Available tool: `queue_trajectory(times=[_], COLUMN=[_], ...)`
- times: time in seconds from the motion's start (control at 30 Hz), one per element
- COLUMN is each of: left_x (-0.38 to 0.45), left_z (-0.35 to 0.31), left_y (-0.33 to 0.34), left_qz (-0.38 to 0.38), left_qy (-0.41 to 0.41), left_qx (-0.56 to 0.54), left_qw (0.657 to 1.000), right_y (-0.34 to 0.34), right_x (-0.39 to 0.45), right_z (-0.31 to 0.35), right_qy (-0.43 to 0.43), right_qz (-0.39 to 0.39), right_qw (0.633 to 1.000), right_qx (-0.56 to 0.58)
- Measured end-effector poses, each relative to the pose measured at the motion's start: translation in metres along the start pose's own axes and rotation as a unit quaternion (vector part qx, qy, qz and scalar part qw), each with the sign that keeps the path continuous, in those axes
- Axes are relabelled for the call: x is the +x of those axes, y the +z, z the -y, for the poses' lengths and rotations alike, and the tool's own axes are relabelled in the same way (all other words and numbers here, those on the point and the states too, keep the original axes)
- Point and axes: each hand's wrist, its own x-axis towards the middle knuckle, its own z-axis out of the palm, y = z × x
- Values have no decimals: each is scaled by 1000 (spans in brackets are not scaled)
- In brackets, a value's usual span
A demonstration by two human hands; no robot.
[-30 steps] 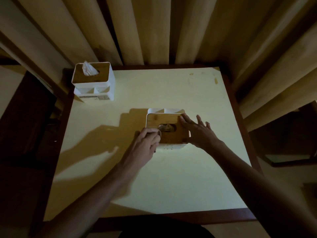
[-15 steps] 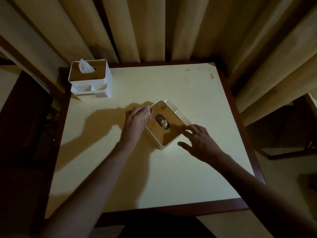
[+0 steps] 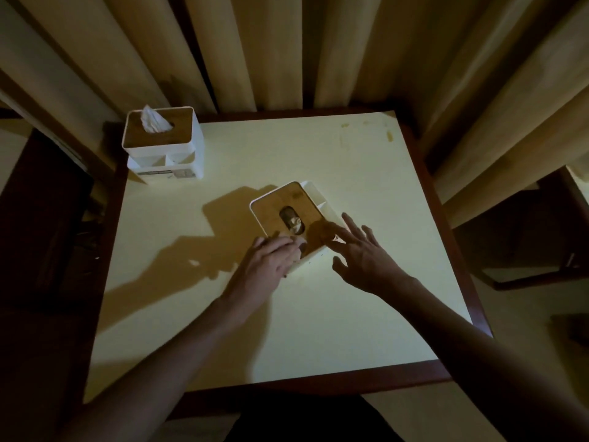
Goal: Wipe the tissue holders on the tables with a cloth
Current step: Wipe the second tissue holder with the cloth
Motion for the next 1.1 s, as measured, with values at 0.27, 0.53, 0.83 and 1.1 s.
queue_trajectory(times=[0.27,0.53,0.83,1.1], left_x=[47,4,-5,56], left_z=[56,11,3,57], left_y=[-12,5,12,-15], left_qz=[-33,-43,-95,-48], left_qy=[-177,-107,-128,-185], left_qx=[44,9,-71,-53], left_qw=[983,993,985,980], right_y=[-11,-20,-15,1], right_x=[23,30,59,49], right_z=[5,24,-17,-4], right_qy=[77,113,-95,1], right_qz=[53,-23,18,46], right_qw=[995,993,988,997], right_qx=[-18,-21,-120,-63])
